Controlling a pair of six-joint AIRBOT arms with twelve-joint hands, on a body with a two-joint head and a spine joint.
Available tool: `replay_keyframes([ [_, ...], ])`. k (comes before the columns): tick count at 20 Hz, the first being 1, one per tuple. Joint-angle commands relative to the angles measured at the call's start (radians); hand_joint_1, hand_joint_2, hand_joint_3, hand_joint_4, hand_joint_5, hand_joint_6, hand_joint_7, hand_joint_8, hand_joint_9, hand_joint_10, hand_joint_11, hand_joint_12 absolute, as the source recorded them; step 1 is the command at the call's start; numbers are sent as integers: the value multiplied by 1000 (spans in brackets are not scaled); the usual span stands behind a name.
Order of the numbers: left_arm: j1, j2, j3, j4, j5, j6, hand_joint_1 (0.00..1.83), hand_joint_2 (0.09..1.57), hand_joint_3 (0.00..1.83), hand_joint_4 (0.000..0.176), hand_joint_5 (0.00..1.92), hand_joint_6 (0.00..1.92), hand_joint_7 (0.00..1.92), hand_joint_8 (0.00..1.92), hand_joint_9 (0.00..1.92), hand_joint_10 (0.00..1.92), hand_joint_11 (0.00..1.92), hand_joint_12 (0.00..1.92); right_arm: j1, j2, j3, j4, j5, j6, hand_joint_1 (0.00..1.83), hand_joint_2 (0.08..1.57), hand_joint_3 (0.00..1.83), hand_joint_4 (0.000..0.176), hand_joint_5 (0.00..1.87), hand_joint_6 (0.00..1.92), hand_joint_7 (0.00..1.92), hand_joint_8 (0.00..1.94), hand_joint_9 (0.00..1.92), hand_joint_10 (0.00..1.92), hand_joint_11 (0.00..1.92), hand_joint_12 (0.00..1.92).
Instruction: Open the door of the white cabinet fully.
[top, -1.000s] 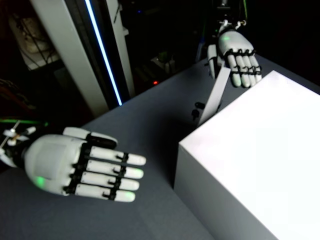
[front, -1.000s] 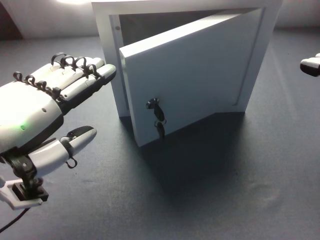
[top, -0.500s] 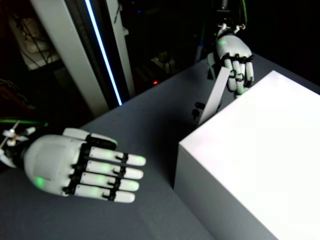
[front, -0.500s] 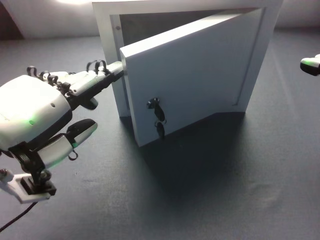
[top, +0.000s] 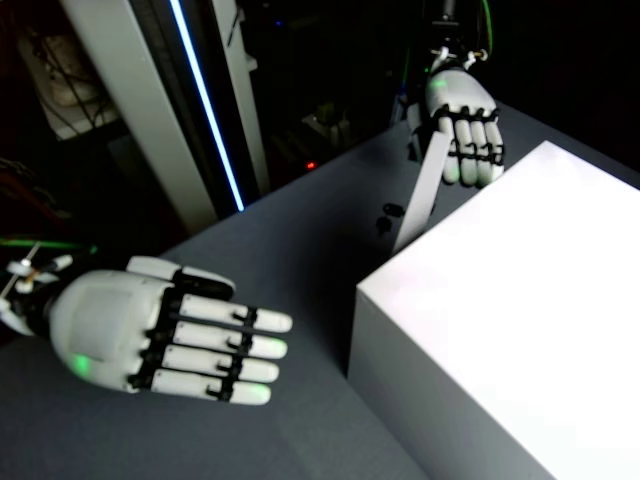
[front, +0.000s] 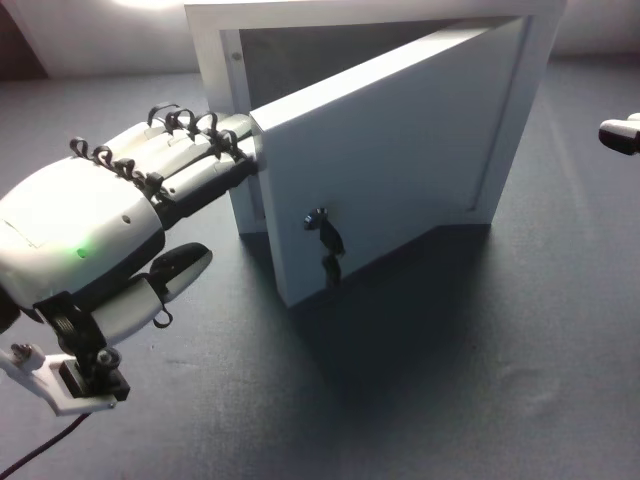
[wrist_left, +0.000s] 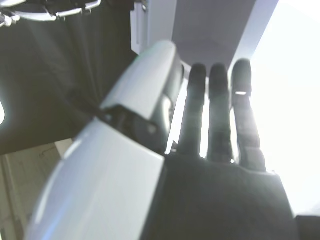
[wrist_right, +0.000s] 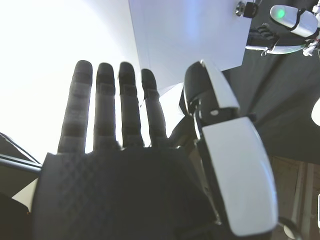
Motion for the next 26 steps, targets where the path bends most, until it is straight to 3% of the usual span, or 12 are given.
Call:
replay_keyframes([
  [1,-10,-3,-3,13,-125,-8,631,1571,102,0,92,1,16,0,39,1,0,369,8,3,5,28,122,9,637,1350,0,0,262,0,267,0,238,0,222,28],
  [3,-13,-6,-5,31,-122,-21,598,1568,110,0,88,0,32,5,52,5,0,319,8,3,5,28,122,10,638,1351,0,0,268,2,265,0,237,0,223,27],
  [5,-19,-12,-5,56,-113,-38,768,1543,75,0,82,1,59,3,80,3,0,364,8,3,5,29,122,11,640,1358,1,0,262,0,254,1,229,2,229,29],
  [9,-39,-24,2,94,-82,-56,1019,1484,30,0,100,2,68,3,58,3,1,208,8,2,7,29,122,13,651,1358,1,0,262,0,255,1,229,3,219,23],
  [12,-46,-34,7,103,-62,-60,1046,1502,42,0,76,0,19,0,24,0,0,159,8,2,7,29,122,13,628,1354,0,0,270,4,276,8,253,10,236,28],
  [14,-52,-44,11,108,-50,-61,1156,1461,26,0,86,4,15,0,31,2,27,163,8,2,7,29,122,13,616,1342,0,0,270,3,272,5,246,5,237,28],
  [20,-96,-82,33,169,-6,-98,1009,1494,52,0,12,1,0,0,3,0,2,110,8,0,8,29,122,13,619,1347,1,0,271,1,282,3,253,4,248,31],
  [23,-116,-99,41,198,27,-105,1092,1451,35,0,68,9,16,3,31,5,35,121,8,0,9,29,122,13,636,1330,0,0,281,3,272,0,228,0,223,20],
  [26,-131,-116,50,212,40,-108,1050,1445,31,0,53,1,6,0,20,0,24,130,8,-2,12,29,122,13,613,1323,0,0,287,3,282,3,236,2,231,23],
])
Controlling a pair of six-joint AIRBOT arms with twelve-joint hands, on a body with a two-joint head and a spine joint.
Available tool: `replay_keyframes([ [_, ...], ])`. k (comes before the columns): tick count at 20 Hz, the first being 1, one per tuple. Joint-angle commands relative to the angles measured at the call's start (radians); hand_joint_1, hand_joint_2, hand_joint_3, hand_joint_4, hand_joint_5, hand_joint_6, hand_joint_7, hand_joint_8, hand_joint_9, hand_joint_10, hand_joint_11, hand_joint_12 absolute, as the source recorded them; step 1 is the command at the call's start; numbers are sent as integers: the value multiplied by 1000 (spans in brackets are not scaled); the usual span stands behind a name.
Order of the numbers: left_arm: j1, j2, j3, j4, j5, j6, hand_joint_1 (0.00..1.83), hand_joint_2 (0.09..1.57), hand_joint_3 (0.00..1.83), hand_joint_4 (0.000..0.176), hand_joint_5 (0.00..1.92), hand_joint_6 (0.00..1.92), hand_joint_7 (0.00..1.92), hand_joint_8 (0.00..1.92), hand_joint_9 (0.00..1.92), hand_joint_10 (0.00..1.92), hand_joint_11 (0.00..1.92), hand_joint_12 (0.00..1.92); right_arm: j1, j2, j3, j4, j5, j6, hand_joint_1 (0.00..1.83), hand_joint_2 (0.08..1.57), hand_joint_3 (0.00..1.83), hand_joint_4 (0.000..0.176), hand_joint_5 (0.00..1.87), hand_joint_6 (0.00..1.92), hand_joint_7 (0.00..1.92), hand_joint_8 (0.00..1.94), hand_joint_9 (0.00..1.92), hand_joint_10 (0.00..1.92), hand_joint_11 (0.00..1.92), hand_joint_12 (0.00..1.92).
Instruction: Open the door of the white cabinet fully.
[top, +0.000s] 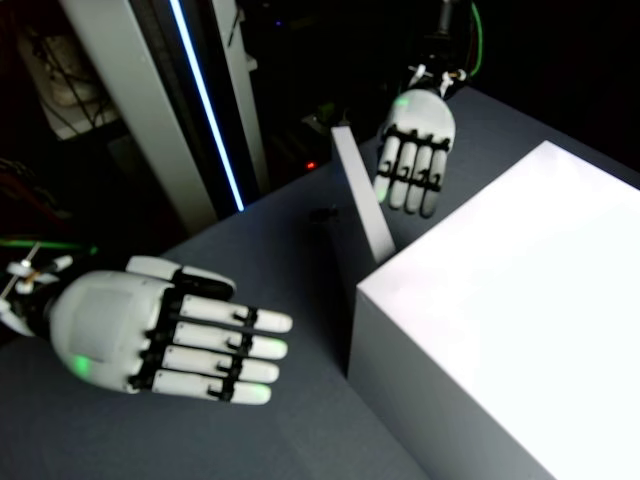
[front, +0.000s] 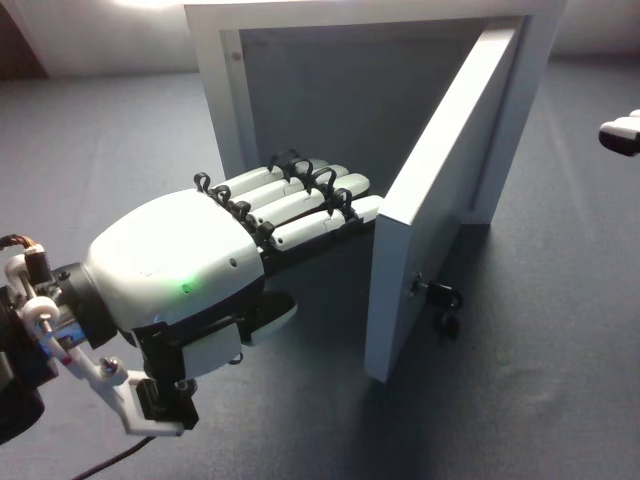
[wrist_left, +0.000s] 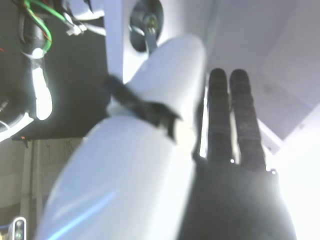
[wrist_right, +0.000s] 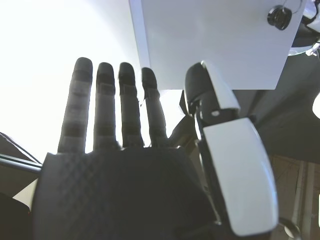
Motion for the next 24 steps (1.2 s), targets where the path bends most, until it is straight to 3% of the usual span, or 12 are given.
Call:
replay_keyframes([
  [1,-16,-7,5,0,-119,-4,1054,1437,27,0,48,0,2,0,19,0,30,134,8,1,7,26,122,10,632,1324,0,0,287,2,283,2,241,3,240,27],
  [8,-68,-59,39,67,-71,-48,1054,1414,13,0,82,7,62,8,95,11,109,159,8,-4,13,25,122,11,632,1344,1,0,284,3,286,4,248,2,246,29],
  [10,-85,-73,44,89,-51,-51,936,1451,32,0,73,1,39,1,68,1,91,146,8,-5,14,25,121,12,584,1332,0,0,290,2,300,4,251,1,225,19],
  [13,-113,-95,60,130,-25,-83,1049,1413,18,0,96,3,62,4,69,0,94,143,8,-6,16,25,120,12,595,1335,1,0,283,2,287,2,237,0,236,25],
  [14,-120,-105,66,139,-20,-91,1116,1398,13,0,124,9,93,11,90,6,105,150,8,-7,17,25,120,13,598,1334,0,11,287,4,292,4,229,0,212,15],
  [15,-126,-113,70,148,-14,-95,1154,1395,13,0,154,11,119,12,114,10,117,159,8,-7,18,25,120,15,597,1333,0,39,292,5,292,3,221,0,188,5],
  [16,-137,-123,73,163,-5,-100,1196,1397,17,0,173,11,128,9,125,9,118,160,8,-8,18,26,120,16,620,1344,3,39,290,3,291,2,207,0,162,1],
  [19,-168,-150,83,201,14,-110,1214,1404,33,0,148,0,84,0,88,0,65,129,8,-8,19,26,120,20,652,1348,2,2,304,5,289,1,205,1,168,5],
  [21,-177,-160,87,208,17,-110,971,1490,86,0,61,0,8,1,10,1,23,92,8,-8,19,26,120,21,706,1349,0,0,307,3,291,0,217,4,203,21],
  [22,-184,-166,88,213,18,-110,917,1503,99,0,37,0,1,0,5,0,25,80,8,-8,19,26,120,21,647,1344,0,0,310,3,296,2,232,7,221,29],
  [24,-195,-177,91,221,21,-110,1048,1451,103,0,111,11,76,11,66,9,68,76,8,-8,19,26,120,21,647,1347,1,0,311,2,299,2,230,4,205,23],
])
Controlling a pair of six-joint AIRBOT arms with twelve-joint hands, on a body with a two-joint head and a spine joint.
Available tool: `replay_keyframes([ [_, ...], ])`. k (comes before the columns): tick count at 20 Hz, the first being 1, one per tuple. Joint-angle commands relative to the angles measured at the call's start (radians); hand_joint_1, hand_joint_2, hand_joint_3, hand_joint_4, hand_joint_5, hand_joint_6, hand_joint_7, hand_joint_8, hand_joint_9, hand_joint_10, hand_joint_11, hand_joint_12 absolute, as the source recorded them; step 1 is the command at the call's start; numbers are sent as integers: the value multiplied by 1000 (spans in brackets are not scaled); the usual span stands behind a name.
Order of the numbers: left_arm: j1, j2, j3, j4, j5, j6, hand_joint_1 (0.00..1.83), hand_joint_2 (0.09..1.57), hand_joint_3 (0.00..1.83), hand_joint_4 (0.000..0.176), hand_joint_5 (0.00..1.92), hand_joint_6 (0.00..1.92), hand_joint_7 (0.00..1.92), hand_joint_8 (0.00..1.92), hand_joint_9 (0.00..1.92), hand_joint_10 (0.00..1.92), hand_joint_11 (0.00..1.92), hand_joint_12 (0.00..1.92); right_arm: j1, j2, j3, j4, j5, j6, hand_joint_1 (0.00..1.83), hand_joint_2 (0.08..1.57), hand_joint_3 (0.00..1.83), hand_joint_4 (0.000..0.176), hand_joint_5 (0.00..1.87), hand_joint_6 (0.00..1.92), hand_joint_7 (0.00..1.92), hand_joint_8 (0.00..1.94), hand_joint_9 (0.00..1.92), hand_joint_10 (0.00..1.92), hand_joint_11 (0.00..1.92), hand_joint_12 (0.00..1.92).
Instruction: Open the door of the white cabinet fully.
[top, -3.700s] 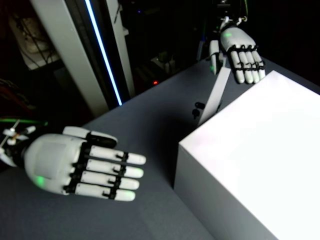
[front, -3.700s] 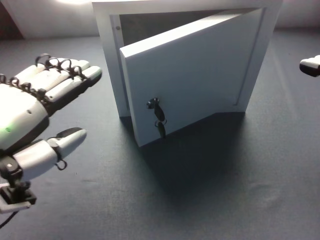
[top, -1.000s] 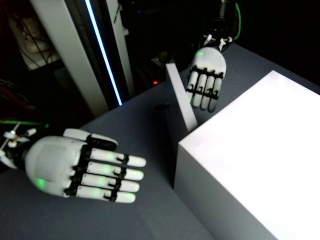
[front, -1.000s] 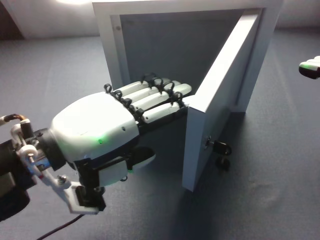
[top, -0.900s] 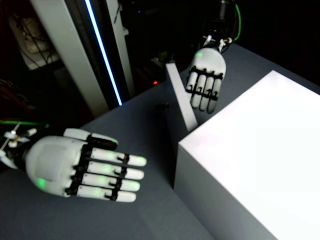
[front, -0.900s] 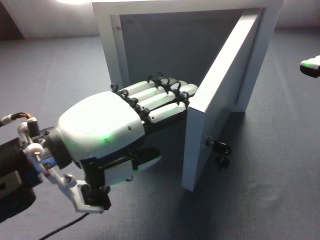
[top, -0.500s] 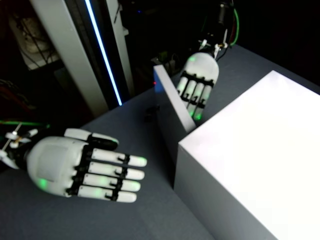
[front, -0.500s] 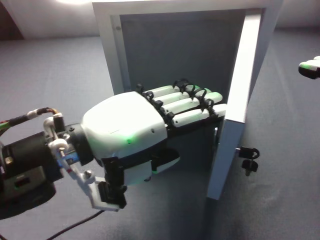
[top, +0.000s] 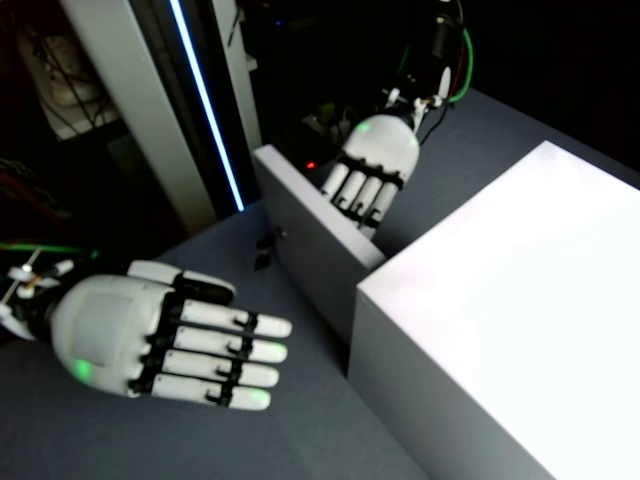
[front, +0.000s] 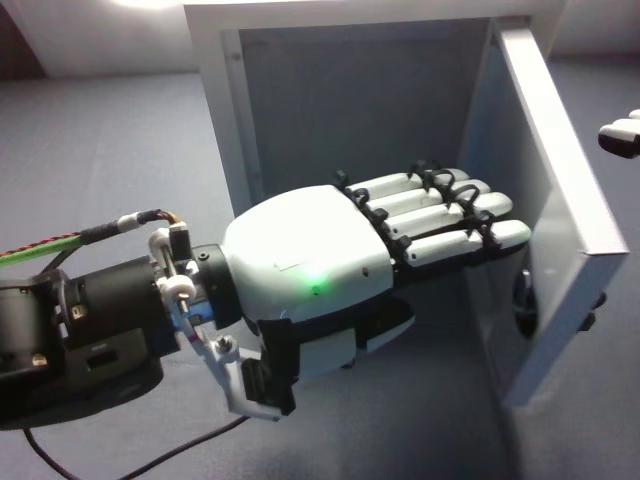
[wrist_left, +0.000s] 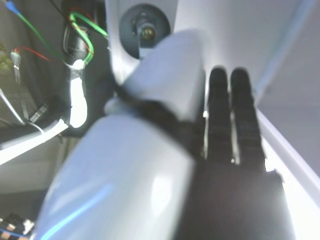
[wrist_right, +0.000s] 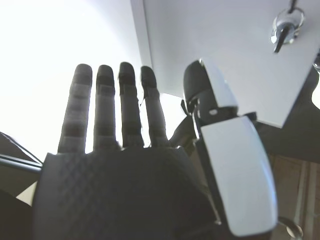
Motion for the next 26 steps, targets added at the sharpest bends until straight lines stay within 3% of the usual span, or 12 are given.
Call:
replay_keyframes([
  [1,-14,-8,4,-14,-117,-1,1065,1454,108,0,113,7,83,9,74,9,72,74,8,1,6,28,123,10,660,1347,0,0,310,1,297,1,226,2,195,20],
  [4,-28,-35,12,-1,-110,-1,997,1469,122,0,75,2,86,4,97,8,119,73,8,0,7,28,123,10,665,1367,7,0,296,1,293,1,215,1,187,17],
  [5,-35,-49,16,4,-108,-1,1055,1376,65,0,23,0,12,0,42,0,108,45,8,-1,7,28,123,10,675,1364,2,0,296,1,287,1,210,1,180,14],
  [10,-32,-44,16,-4,-114,-2,1189,1275,11,0,42,11,30,10,46,8,131,34,8,-2,7,28,123,14,637,1336,0,1,300,3,283,0,227,5,235,40],
  [11,-27,-36,12,-9,-118,-2,1189,1275,11,0,42,11,30,10,46,8,131,34,8,-2,7,29,123,15,637,1336,0,1,300,3,283,0,227,5,235,40],
  [13,-3,0,-7,-28,-132,-2,976,1435,88,0,37,3,42,5,55,5,127,20,8,-2,6,32,123,15,663,1351,0,0,310,4,296,4,232,5,203,28],
  [16,56,75,-42,-82,-177,-2,1135,1043,826,0,129,3,63,2,65,2,128,10,8,1,1,49,133,15,680,1364,4,0,293,0,267,0,214,0,182,19],
  [18,94,119,-59,-123,-211,-2,1267,954,885,0,120,0,71,1,83,1,167,12,8,6,-2,61,143,15,745,1368,1,0,308,5,283,4,237,7,216,36],
  [20,153,180,-82,-189,-266,4,1131,1098,731,0,110,2,85,1,122,2,197,16,8,8,-3,73,152,15,677,1380,5,0,299,1,296,5,273,12,268,60],
  [23,252,265,-128,-306,-375,56,1093,1313,359,0,111,1,68,1,92,0,129,0,8,9,-5,92,177,15,769,1368,0,0,294,2,296,4,266,3,246,50],
  [25,313,312,-156,-372,-453,70,854,1466,144,0,151,0,83,0,88,1,135,7,7,9,-9,103,201,15,762,1361,0,0,306,4,295,2,278,5,273,63],
  [26,355,340,-171,-412,-509,79,854,1466,144,0,151,0,83,0,88,1,135,7,7,11,-12,110,216,14,762,1361,0,0,306,4,295,2,278,5,273,63],
])
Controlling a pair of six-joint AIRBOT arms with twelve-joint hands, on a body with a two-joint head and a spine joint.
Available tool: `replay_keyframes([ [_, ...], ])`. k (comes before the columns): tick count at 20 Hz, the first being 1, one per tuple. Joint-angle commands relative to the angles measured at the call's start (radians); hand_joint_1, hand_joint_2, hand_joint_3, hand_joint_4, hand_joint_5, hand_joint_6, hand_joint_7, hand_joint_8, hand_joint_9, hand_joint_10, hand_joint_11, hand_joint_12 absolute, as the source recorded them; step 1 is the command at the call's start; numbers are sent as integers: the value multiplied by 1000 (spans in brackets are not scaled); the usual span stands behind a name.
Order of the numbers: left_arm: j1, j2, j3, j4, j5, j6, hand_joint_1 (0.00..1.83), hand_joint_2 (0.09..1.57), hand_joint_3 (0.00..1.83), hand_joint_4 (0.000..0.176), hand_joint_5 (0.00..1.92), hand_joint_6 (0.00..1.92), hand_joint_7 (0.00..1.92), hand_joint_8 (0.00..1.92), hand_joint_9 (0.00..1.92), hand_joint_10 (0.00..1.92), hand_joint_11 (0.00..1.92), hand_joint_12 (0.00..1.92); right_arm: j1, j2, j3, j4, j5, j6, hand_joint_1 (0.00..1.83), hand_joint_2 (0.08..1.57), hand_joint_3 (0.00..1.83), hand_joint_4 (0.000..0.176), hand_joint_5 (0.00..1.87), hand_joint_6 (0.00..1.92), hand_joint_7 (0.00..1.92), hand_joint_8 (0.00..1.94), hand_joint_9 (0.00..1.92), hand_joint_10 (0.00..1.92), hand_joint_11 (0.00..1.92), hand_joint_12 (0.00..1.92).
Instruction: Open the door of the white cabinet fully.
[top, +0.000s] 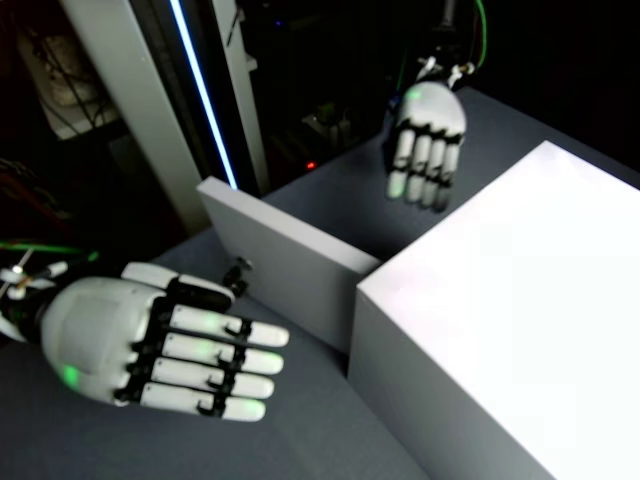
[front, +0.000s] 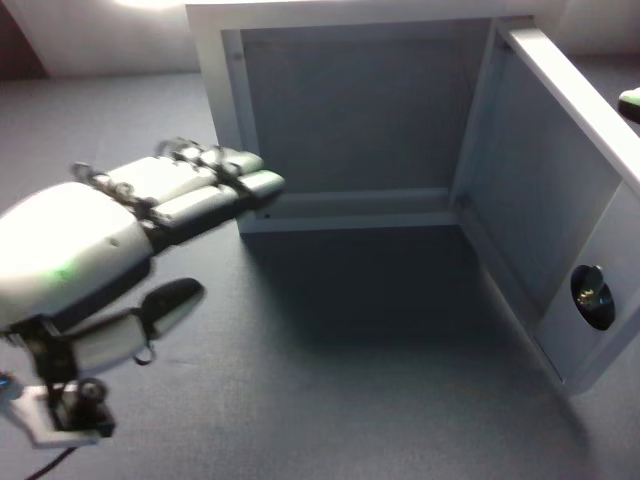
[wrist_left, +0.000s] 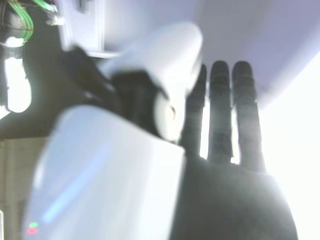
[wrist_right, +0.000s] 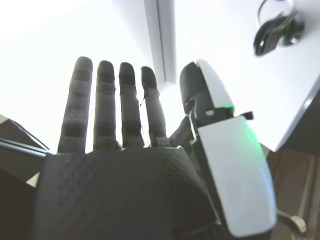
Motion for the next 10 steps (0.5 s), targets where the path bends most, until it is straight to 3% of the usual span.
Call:
replay_keyframes([
  [1,18,20,-11,-38,-214,16,718,1519,118,0,116,4,62,4,71,2,122,3,7,13,-1,38,157,7,755,1369,1,0,304,2,286,0,268,0,269,62],
  [2,41,36,-21,-73,-253,38,677,1546,53,0,148,7,121,8,141,10,175,35,7,15,-2,45,168,6,747,1388,7,0,293,0,270,0,242,0,240,50],
  [3,78,56,-30,-128,-302,64,622,1557,11,0,173,9,147,8,164,10,84,424,7,18,-6,56,188,6,720,1395,7,0,295,1,270,0,224,0,215,40],
  [4,96,64,-29,-166,-329,71,652,1558,1,0,141,1,83,1,104,1,16,484,7,20,-9,62,201,5,737,1402,6,0,300,2,272,1,202,0,172,22],
  [6,123,73,-26,-214,-374,74,684,1552,0,0,109,5,63,2,77,3,2,415,7,23,-15,65,222,5,740,1405,6,0,302,2,278,3,197,0,159,17],
  [7,135,74,-24,-237,-406,74,616,1544,0,0,5,2,2,0,2,0,0,23,7,23,-18,65,234,5,814,1416,3,0,294,0,276,1,188,4,156,17],
  [10,155,74,-28,-269,-466,74,602,1549,1,0,1,0,0,0,0,0,0,0,7,31,-33,65,288,3,824,1419,3,0,280,0,268,0,211,12,211,42],
])
